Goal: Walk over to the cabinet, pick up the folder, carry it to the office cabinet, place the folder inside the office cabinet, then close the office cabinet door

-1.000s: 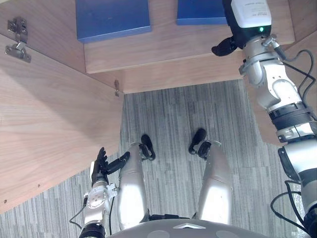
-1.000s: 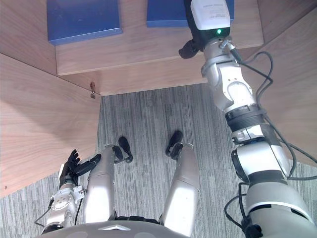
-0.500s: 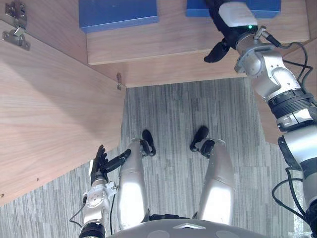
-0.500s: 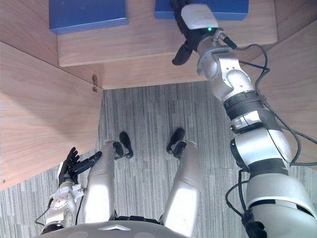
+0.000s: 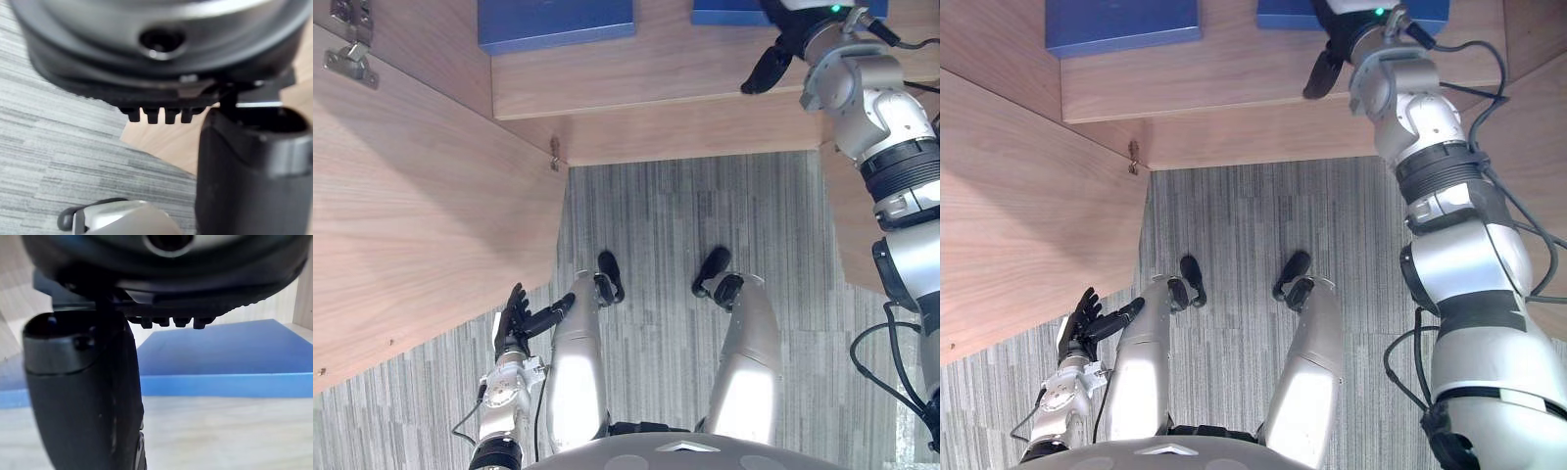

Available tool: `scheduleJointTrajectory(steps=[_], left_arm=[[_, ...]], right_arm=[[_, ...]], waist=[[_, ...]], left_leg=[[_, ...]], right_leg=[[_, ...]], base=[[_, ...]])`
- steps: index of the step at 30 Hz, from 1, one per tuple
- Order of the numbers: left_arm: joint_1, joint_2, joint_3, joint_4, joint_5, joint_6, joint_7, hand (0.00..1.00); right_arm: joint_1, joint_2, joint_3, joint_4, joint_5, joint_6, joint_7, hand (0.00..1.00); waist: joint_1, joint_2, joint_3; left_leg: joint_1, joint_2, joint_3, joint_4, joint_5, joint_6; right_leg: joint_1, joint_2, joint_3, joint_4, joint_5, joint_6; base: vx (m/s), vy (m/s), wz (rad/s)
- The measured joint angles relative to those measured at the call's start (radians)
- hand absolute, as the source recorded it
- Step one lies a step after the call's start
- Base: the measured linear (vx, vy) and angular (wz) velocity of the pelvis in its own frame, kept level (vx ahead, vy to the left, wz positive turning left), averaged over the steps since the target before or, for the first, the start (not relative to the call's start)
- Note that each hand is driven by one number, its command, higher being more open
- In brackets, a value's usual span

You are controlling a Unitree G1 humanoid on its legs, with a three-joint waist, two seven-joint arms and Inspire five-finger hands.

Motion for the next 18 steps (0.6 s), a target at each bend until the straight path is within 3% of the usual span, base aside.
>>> scheduleJointTrajectory(steps=[4,14,18], left_arm=[[0.000,-0.018,0.025,0.001,0.000,0.029,0.006,1.00],[0.006,-0.018,0.068,0.037,0.003,0.058,0.008,1.00],[0.010,-0.018,0.070,0.053,0.005,0.074,0.011,1.00]], right_arm=[[0.002,0.020,-0.046,0.004,0.001,0.042,-0.013,1.00],[0.002,0.033,-0.061,0.016,-0.040,0.060,-0.015,1.00],[0.022,0.081,-0.060,0.013,-0.041,0.066,-0.029,1.00]], waist=[[-0.006,-0.001,0.001],[-0.008,-0.016,0.010],[-0.009,-0.024,0.013]], left_leg=[[0.039,-0.002,-0.003,-0.056,0.026,-0.010],[0.168,-0.029,-0.002,-0.261,0.117,-0.051],[0.257,-0.023,0.001,-0.339,0.139,-0.065]], right_leg=[[0.043,0.006,-0.022,-0.035,0.001,-0.002],[0.142,0.024,-0.066,-0.127,0.003,-0.006],[0.224,0.053,-0.081,-0.177,0.004,-0.006]], base=[[-0.01,-0.012,0.05],[0.03,-0.024,0.05],[0.06,-0.033,-0.05]])
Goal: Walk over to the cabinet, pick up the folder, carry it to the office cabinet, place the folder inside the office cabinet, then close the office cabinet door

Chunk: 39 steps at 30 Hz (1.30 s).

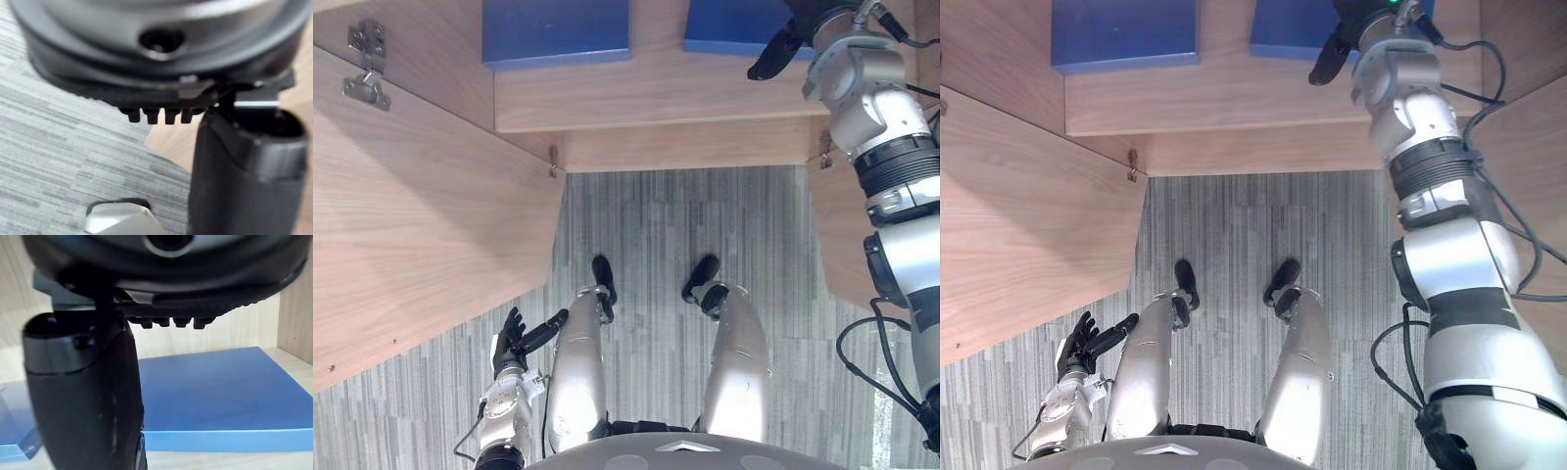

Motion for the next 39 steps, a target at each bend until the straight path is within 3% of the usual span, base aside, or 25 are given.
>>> scheduleJointTrajectory(steps=[6,12,15,17,21,23,24,27,30,34,36,39], left_arm=[[0.004,0.000,0.006,0.014,0.001,0.004,0.026,1.00],[0.012,-0.010,0.006,0.050,0.002,0.013,0.027,1.00],[0.023,-0.011,0.005,0.079,0.004,0.026,0.031,1.00],[0.047,-0.008,-0.011,0.101,0.042,0.030,0.036,1.00],[0.050,-0.005,-0.053,0.128,0.043,0.032,0.036,1.00],[0.050,-0.009,-0.076,0.137,0.075,0.032,0.036,1.00],[0.048,-0.009,-0.094,0.154,0.086,0.033,0.037,1.00],[0.035,-0.007,-0.094,0.179,0.117,0.045,0.044,1.00],[0.031,-0.002,-0.090,0.215,0.163,0.066,0.068,1.00],[0.031,-0.002,-0.079,0.251,0.196,0.069,0.078,1.00],[0.032,-0.012,-0.051,0.281,0.220,0.073,0.084,1.00],[0.030,-0.015,-0.046,0.308,0.237,0.076,0.098,1.00]], right_arm=[[0.095,0.086,-0.080,-0.016,-0.074,0.037,-0.069,1.00],[0.198,0.193,-0.368,0.010,-0.065,0.101,-0.156,1.00],[0.313,0.241,-0.488,0.010,-0.065,0.119,-0.202,1.00],[0.440,0.295,-0.558,0.017,-0.064,0.124,-0.226,1.00],[0.609,0.336,-0.591,0.021,-0.053,0.119,-0.239,1.00],[0.671,0.335,-0.592,0.037,0.021,0.097,-0.239,1.00],[0.747,0.342,-0.590,0.044,0.114,0.065,-0.239,1.00],[0.894,0.390,-0.592,0.023,0.213,0.037,-0.239,1.00],[1.191,0.545,-0.619,-0.026,0.356,0.010,-0.233,1.00],[1.310,0.591,-0.653,0.005,0.416,-0.027,-0.224,1.00],[1.358,0.614,-0.740,0.122,0.509,-0.066,-0.218,1.00],[1.384,0.643,-0.938,0.257,0.699,-0.073,-0.216,1.00]], waist=[[0.002,-0.012,-0.005],[0.000,-0.019,-0.017],[0.002,-0.019,-0.066],[0.000,-0.016,-0.130],[-0.003,-0.004,-0.200],[-0.013,0.008,-0.227],[-0.028,0.019,-0.254],[-0.047,0.011,-0.279],[-0.078,-0.005,-0.331],[-0.087,-0.002,-0.349],[-0.084,-0.005,-0.378],[-0.086,-0.005,-0.404]], left_leg=[[0.097,0.023,0.003,-0.052,0.007,-0.013],[0.223,0.036,0.008,-0.089,-0.001,-0.022],[0.271,0.036,0.004,-0.128,0.001,-0.024],[0.322,0.036,0.004,-0.181,0.013,-0.026],[0.397,0.028,-0.002,-0.266,0.047,-0.042],[0.425,0.020,-0.010,-0.313,0.066,-0.039],[0.451,0.019,-0.015,-0.361,0.084,-0.037],[0.484,0.017,-0.009,-0.398,0.092,-0.035],[0.524,-0.013,0.015,-0.410,0.073,-0.014],[0.551,-0.030,0.042,-0.409,0.058,-0.004],[0.567,-0.033,0.059,-0.409,0.047,-0.004],[0.595,-0.036,0.076,-0.411,0.034,-0.006]], right_leg=[[0.109,0.041,-0.028,-0.064,0.001,0.001],[0.242,0.070,-0.039,-0.112,0.001,0.002],[0.297,0.083,-0.057,-0.152,0.002,0.007],[0.348,0.100,-0.072,-0.194,0.005,0.013],[0.414,0.115,-0.090,-0.247,0.013,0.024],[0.441,0.125,-0.097,-0.284,0.028,0.036],[0.479,0.147,-0.109,-0.356,0.063,0.044],[0.542,0.181,-0.113,-0.472,0.125,0.057],[0.620,0.197,-0.094,-0.616,0.204,0.087],[0.659,0.200,-0.067,-0.693,0.249,0.096],[0.679,0.205,-0.048,-0.729,0.265,0.100],[0.705,0.211,-0.027,-0.758,0.271,0.104]], base=[[0.09,-0.022,-0.06],[0.07,0.011,-0.05],[0.04,0.003,0.04],[0.06,-0.009,0.04],[0.07,-0.002,0.08],[0.05,0.036,0.10],[0.04,0.083,0.02],[0.03,0.095,-0.03],[0.02,0.204,-0.17],[-0.02,0.112,-0.21],[0.00,0.074,-0.19],[0.01,0.063,-0.19]])
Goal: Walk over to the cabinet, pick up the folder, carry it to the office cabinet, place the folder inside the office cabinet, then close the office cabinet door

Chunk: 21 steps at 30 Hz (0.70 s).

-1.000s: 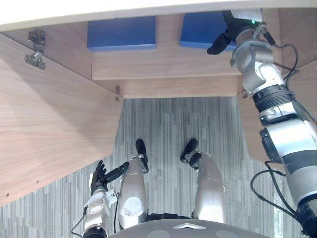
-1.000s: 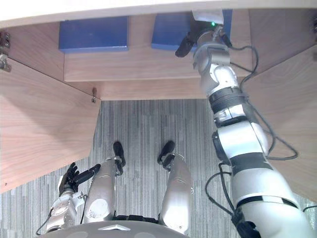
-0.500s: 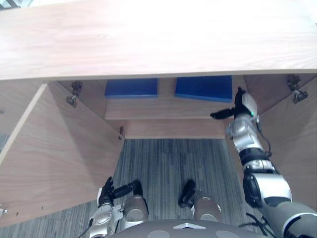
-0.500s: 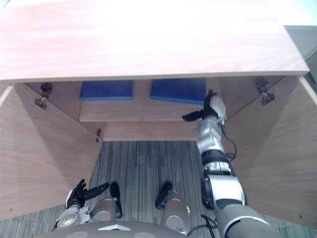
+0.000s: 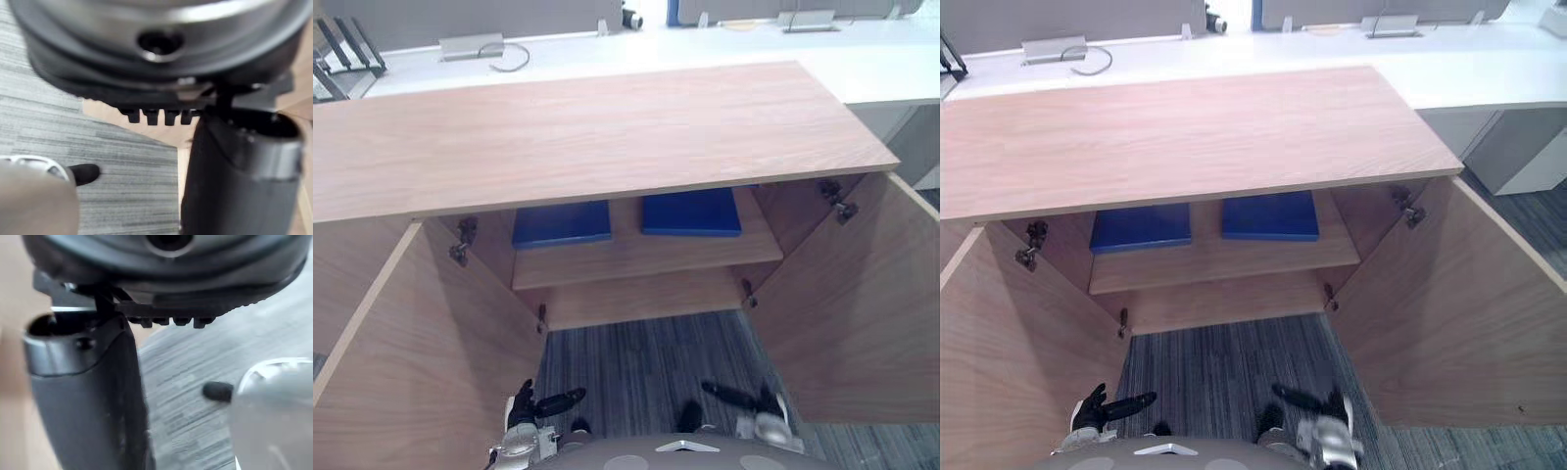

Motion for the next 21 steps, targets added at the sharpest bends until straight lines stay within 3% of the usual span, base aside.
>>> scheduleJointTrajectory(steps=[2,7,9,13,15,18,21], left_arm=[[0.000,-0.007,-0.009,0.019,0.000,0.000,-0.001,1.00],[-0.003,-0.036,-0.028,0.028,-0.003,-0.003,-0.016,1.00],[-0.008,-0.046,-0.027,0.028,-0.005,-0.010,-0.021,1.00],[-0.010,-0.065,-0.028,0.028,-0.003,-0.016,-0.021,1.00],[-0.015,-0.071,-0.024,0.027,-0.001,-0.016,-0.025,1.00],[-0.005,-0.062,0.040,0.027,-0.008,-0.016,-0.019,1.00],[-0.004,-0.059,0.037,0.036,0.000,-0.016,-0.024,1.00]], right_arm=[[0.021,-0.001,-0.126,0.046,0.094,-0.016,0.004,1.00],[0.091,0.000,-0.164,0.064,0.179,-0.017,0.008,1.00],[0.085,-0.012,-0.107,0.059,0.169,-0.023,0.023,1.00],[0.090,-0.031,-0.061,0.038,0.134,-0.040,0.042,1.00],[0.094,-0.031,-0.059,0.031,0.130,-0.041,0.046,1.00],[0.102,-0.024,-0.002,0.022,0.131,-0.041,0.047,1.00],[0.103,-0.025,0.014,0.015,0.131,-0.041,0.048,1.00]], waist=[[-0.022,0.005,-0.006],[-0.021,0.014,-0.007],[-0.016,0.013,0.000],[-0.023,0.043,0.003],[-0.022,0.048,0.007],[-0.017,0.009,0.006],[-0.022,0.009,0.001]], left_leg=[[0.025,-0.003,0.003,0.001,-0.014,-0.001],[0.057,0.004,0.029,0.055,-0.051,0.005],[0.035,-0.009,-0.094,0.139,-0.079,0.041],[0.025,-0.023,-0.230,0.178,-0.162,0.030],[0.034,-0.021,-0.232,0.150,-0.219,0.018],[0.060,-0.050,-0.157,0.143,-0.228,0.033],[0.086,-0.054,-0.110,0.133,-0.232,0.029]], right_leg=[[0.026,0.001,0.005,-0.019,0.004,0.002],[0.037,0.008,0.079,-0.017,0.005,0.002],[-0.019,0.002,0.192,0.033,0.003,0.001],[-0.076,0.014,0.282,0.050,0.017,0.023],[-0.086,0.020,0.290,0.045,0.034,0.036],[-0.086,0.006,0.366,0.010,0.075,0.040],[-0.085,0.005,0.396,-0.009,0.093,0.043]], base=[[0.00,0.055,-0.11],[0.03,0.057,-0.46],[-0.03,0.032,-1.29],[-0.08,0.090,-0.81],[-0.08,0.172,-0.25],[-0.04,0.161,-0.53],[0.03,0.078,-0.50]])
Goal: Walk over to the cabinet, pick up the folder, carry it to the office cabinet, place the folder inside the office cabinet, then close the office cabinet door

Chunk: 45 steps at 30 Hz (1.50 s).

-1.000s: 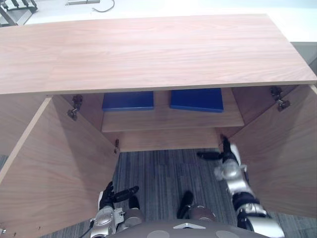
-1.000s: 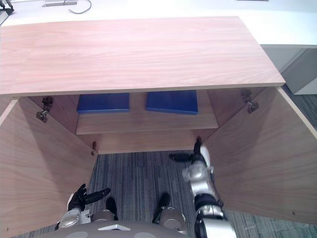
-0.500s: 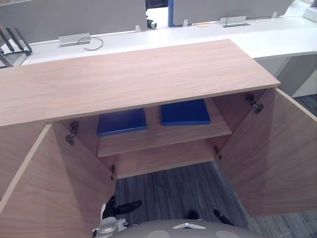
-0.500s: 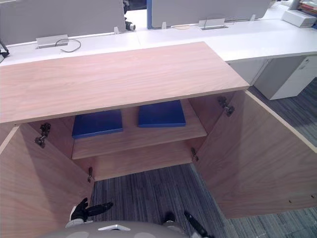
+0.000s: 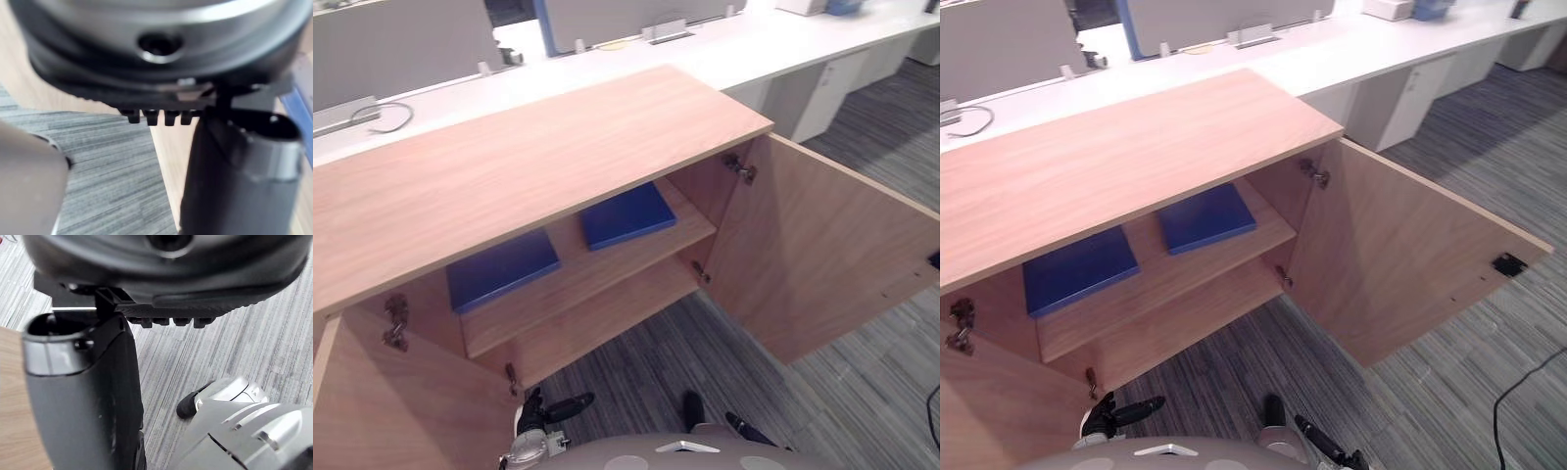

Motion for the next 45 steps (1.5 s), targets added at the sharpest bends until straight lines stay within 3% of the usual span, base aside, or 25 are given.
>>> scheduleJointTrajectory(steps=[4,13,14,15,16,17,18,20,21,22,23,24,25,29,32,36,41,42,43,44,45], left_arm=[[-0.007,-0.001,-0.008,0.012,-0.005,0.000,-0.009,1.00],[-0.019,-0.001,-0.007,0.009,-0.008,-0.017,-0.013,1.00],[-0.018,-0.004,-0.008,0.007,-0.008,-0.019,-0.013,1.00],[-0.020,-0.010,-0.008,0.007,-0.008,-0.018,-0.013,1.00],[-0.019,-0.017,-0.008,0.003,-0.007,-0.018,-0.013,1.00],[-0.015,-0.013,-0.008,-0.007,-0.007,-0.017,-0.017,1.00],[-0.015,-0.006,-0.007,-0.014,-0.007,-0.016,-0.018,1.00],[-0.019,-0.003,0.005,-0.014,-0.007,-0.013,-0.017,1.00],[-0.017,-0.001,0.003,-0.014,-0.002,-0.011,-0.023,1.00],[-0.011,-0.006,0.003,-0.014,0.000,-0.014,-0.025,1.00],[-0.009,-0.009,0.002,-0.014,0.000,-0.014,-0.027,1.00],[-0.009,-0.005,0.001,-0.008,0.000,-0.013,-0.036,1.00],[-0.011,-0.002,0.001,-0.004,0.000,-0.013,-0.037,1.00],[-0.024,0.002,-0.006,0.012,0.000,-0.011,-0.040,1.00],[-0.026,0.012,0.003,0.012,-0.002,-0.008,-0.035,1.00],[-0.023,0.029,0.033,0.017,-0.009,-0.007,-0.028,1.00],[-0.019,0.037,0.083,0.019,-0.050,0.004,-0.012,1.00],[-0.018,0.038,0.086,0.019,-0.049,0.003,-0.012,1.00],[-0.014,0.039,0.086,0.019,-0.049,0.003,-0.012,1.00],[-0.012,0.041,0.092,0.015,-0.049,0.003,-0.013,1.00],[-0.008,0.042,0.107,0.006,-0.059,0.005,-0.015,1.00]], right_arm=[[0.007,-0.008,0.024,-0.011,0.000,-0.001,0.005,1.00],[0.006,-0.014,0.070,-0.030,0.001,-0.003,0.013,1.00],[0.002,-0.021,0.079,-0.036,0.002,-0.002,0.021,1.00],[0.002,-0.025,0.078,-0.040,0.002,-0.001,0.022,1.00],[-0.002,-0.028,0.077,-0.050,0.008,0.000,0.020,1.00],[0.000,-0.019,0.074,-0.065,0.022,-0.002,0.012,1.00],[0.015,-0.010,0.068,-0.073,0.033,-0.003,0.010,1.00],[0.028,0.003,0.061,-0.077,0.045,-0.003,0.004,1.00],[0.028,0.004,0.060,-0.077,0.045,0.000,0.002,1.00],[0.032,0.005,0.048,-0.077,0.044,0.001,0.000,1.00],[0.034,0.006,0.034,-0.076,0.042,0.002,0.002,1.00],[0.028,0.013,-0.002,-0.069,0.040,0.004,0.005,1.00],[0.025,0.017,-0.027,-0.062,0.040,0.006,0.009,1.00],[-0.002,0.017,-0.082,-0.018,0.040,0.008,0.020,1.00],[-0.017,0.006,-0.080,0.033,0.040,0.013,0.022,1.00],[-0.041,-0.003,-0.081,0.093,0.043,0.022,0.026,1.00],[-0.061,-0.002,-0.100,0.108,0.061,0.022,0.030,1.00],[-0.068,-0.008,-0.112,0.106,0.085,0.022,0.029,1.00],[-0.081,-0.018,-0.130,0.093,0.106,0.022,0.022,1.00],[-0.101,-0.030,-0.148,0.056,0.141,0.021,0.015,1.00],[-0.109,-0.032,-0.159,0.037,0.156,0.020,0.014,1.00]], waist=[[-0.001,0.009,-0.003],[0.002,-0.010,0.040],[0.005,-0.004,0.048],[0.006,0.008,0.054],[0.005,0.035,0.059],[0.001,0.024,0.068],[0.002,0.010,0.070],[0.010,-0.004,0.073],[0.011,-0.007,0.069],[0.012,-0.009,0.062],[0.013,0.003,0.052],[0.018,0.004,0.046],[0.019,0.004,0.047],[0.027,0.010,0.043],[0.033,-0.013,0.036],[0.029,-0.041,0.024],[0.029,-0.061,0.029],[0.032,-0.066,0.031],[0.033,-0.053,0.028],[0.033,-0.045,0.031],[0.042,-0.049,0.030]], left_leg=[[0.031,-0.002,0.024,-0.026,-0.001,-0.002],[0.086,0.005,0.119,-0.002,-0.035,-0.002],[0.089,0.014,0.179,0.010,-0.048,0.001],[0.092,0.023,0.200,0.009,-0.048,0.002],[0.096,0.043,0.229,0.009,-0.048,0.002],[0.113,0.049,0.269,0.011,-0.048,0.001],[0.128,0.036,0.283,0.013,-0.049,-0.001],[0.146,0.049,0.306,0.051,-0.045,0.008],[0.146,0.054,0.306,0.082,-0.042,0.054],[0.146,0.056,0.306,0.080,-0.038,0.078],[0.146,0.059,0.305,0.072,-0.038,0.078],[0.147,0.057,0.296,0.054,-0.041,0.080],[0.146,0.058,0.279,0.042,-0.045,0.083],[0.153,0.056,0.232,-0.014,-0.035,0.078],[0.153,0.046,0.248,-0.006,-0.005,0.034],[0.144,0.022,0.250,0.006,0.054,0.017],[0.093,0.023,0.196,0.140,0.057,0.010],[0.091,0.025,0.184,0.128,0.012,0.016],[0.090,0.023,0.171,0.044,-0.033,0.024],[0.062,0.024,0.163,-0.060,-0.020,0.029],[0.064,0.020,0.162,-0.052,-0.012,-0.004]], right_leg=[[0.000,0.015,0.018,-0.002,0.006,0.007],[-0.005,0.048,0.093,0.033,0.003,0.002],[-0.039,0.038,-0.004,0.069,-0.050,-0.065],[-0.052,0.021,-0.100,0.099,-0.081,-0.110],[-0.079,-0.005,-0.226,0.166,-0.121,-0.164],[-0.111,-0.052,-0.367,0.297,-0.158,-0.210],[-0.105,-0.068,-0.422,0.327,-0.175,-0.240],[-0.093,-0.071,-0.466,0.337,-0.162,-0.248],[-0.086,-0.074,-0.496,0.335,-0.181,-0.256],[-0.082,-0.091,-0.565,0.342,-0.203,-0.243],[-0.082,-0.097,-0.597,0.348,-0.211,-0.230],[-0.094,-0.109,-0.638,0.362,-0.199,-0.178],[-0.099,-0.107,-0.636,0.360,-0.195,-0.157],[-0.112,-0.085,-0.636,0.363,-0.184,-0.141],[-0.105,-0.083,-0.619,0.322,-0.162,-0.125],[-0.036,-0.031,-0.596,0.099,-0.048,-0.124],[0.016,-0.021,-0.568,-0.024,0.009,-0.129],[0.017,-0.026,-0.556,-0.025,0.008,-0.129],[0.017,-0.021,-0.552,-0.025,0.009,-0.129],[0.016,-0.017,-0.551,-0.025,0.017,-0.117],[0.014,-0.016,-0.538,-0.026,0.024,-0.107]], base=[[0.07,0.031,-0.23],[-0.01,-0.003,-0.33],[-0.09,-0.023,-0.84],[-0.08,-0.015,-0.99],[0.01,0.000,-0.89],[0.04,-0.010,-0.83],[0.13,-0.012,-1.01],[0.13,-0.045,-0.89],[0.09,-0.110,-0.81],[0.10,-0.110,-0.76],[0.13,-0.107,-0.73],[0.13,-0.111,-0.52],[0.11,-0.109,-0.40],[0.06,-0.084,-0.02],[0.00,-0.008,-0.12],[0.01,0.009,-0.25],[0.03,0.016,-0.13],[0.01,0.081,-0.12],[-0.05,0.157,-0.13],[-0.08,0.139,-0.22],[-0.08,0.145,-0.26]])
